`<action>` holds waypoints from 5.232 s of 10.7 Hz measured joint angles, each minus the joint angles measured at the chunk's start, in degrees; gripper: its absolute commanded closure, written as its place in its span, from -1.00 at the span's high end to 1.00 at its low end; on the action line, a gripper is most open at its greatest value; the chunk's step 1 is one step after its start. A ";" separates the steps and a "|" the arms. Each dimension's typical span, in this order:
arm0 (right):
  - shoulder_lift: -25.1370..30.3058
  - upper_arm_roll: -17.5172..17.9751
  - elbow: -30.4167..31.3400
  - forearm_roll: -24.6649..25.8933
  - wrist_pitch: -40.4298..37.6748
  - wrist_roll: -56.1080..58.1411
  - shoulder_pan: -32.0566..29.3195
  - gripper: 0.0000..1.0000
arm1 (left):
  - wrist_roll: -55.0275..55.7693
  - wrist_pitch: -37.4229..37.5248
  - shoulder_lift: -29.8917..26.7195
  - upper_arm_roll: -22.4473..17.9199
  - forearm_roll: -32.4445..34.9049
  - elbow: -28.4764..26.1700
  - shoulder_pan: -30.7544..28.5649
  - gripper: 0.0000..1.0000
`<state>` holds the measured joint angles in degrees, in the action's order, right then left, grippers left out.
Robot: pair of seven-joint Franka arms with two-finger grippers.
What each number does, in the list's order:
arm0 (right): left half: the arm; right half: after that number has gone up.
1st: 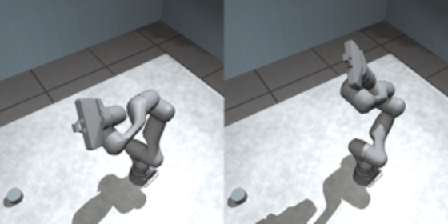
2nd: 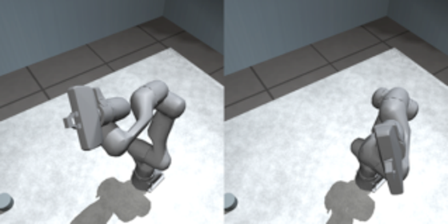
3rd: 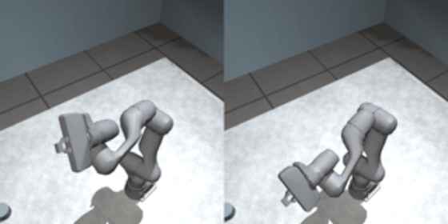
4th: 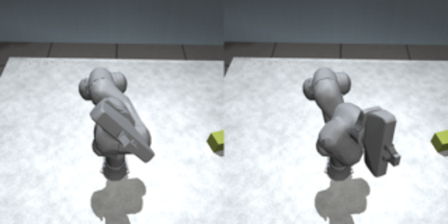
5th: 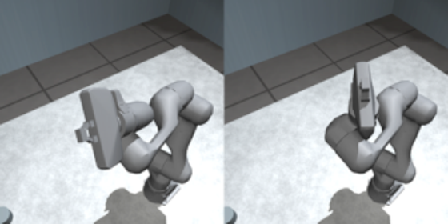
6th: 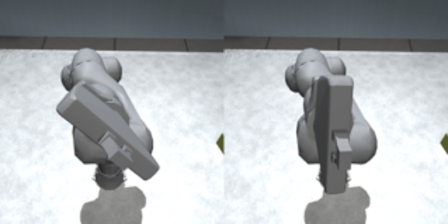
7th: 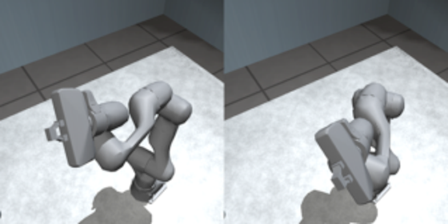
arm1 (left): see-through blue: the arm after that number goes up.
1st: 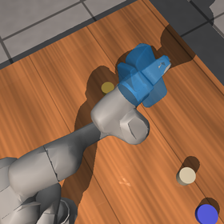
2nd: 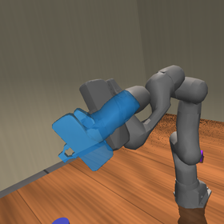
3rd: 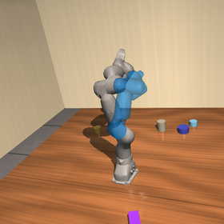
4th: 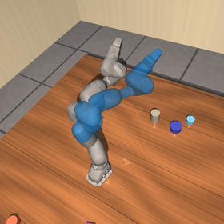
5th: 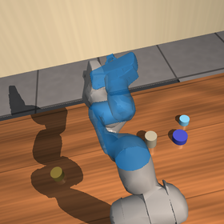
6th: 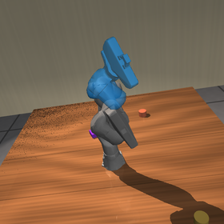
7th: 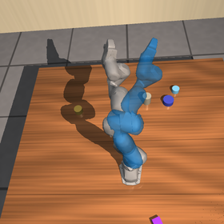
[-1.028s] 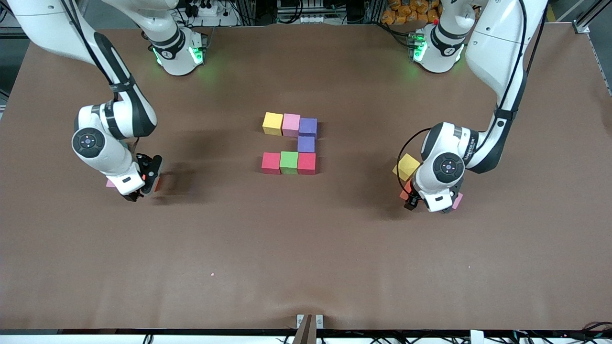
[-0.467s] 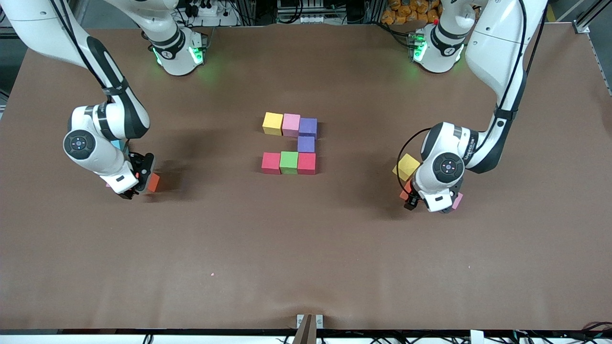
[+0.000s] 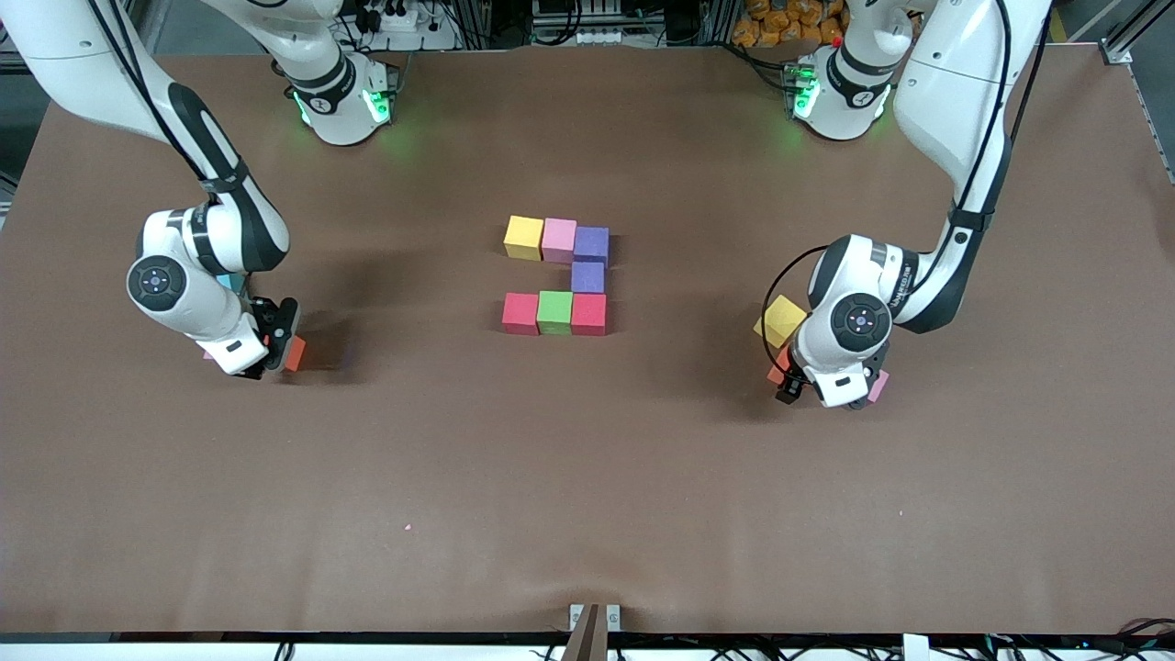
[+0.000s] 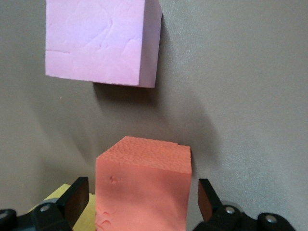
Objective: Form number 2 with 11 blocks
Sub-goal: 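Grasp the orange cube beside the cyan cubes with the right gripper, then carry the orange cube and place it beside the red cube with the right gripper, then open the right gripper and withdraw toward the light pink cube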
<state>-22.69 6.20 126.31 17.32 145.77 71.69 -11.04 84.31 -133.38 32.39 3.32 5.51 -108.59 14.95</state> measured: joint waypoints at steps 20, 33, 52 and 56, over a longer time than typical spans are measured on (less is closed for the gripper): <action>-9.88 1.61 -26.02 -17.28 -13.75 -102.11 40.24 -0.71 | 0.00 0.00 0.06 -0.01 0.00 0.02 -0.02 1.00; -15.84 -0.71 -28.82 -17.28 -13.94 -102.23 42.35 -0.63 | 0.00 0.00 0.08 0.00 0.00 0.02 -0.01 1.00; -3.59 -6.75 -30.86 -17.47 -33.06 -81.47 35.51 1.00 | 0.00 0.00 0.09 0.01 0.00 0.03 -0.01 1.00; -0.71 -9.97 -22.90 -17.10 -26.75 -58.64 27.08 1.00 | 0.00 0.00 0.09 0.02 0.00 0.02 0.02 1.00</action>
<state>-23.40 -3.77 103.42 0.23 119.02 13.05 16.04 84.31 -133.38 32.49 3.34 5.51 -108.57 14.97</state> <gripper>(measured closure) 0.000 0.000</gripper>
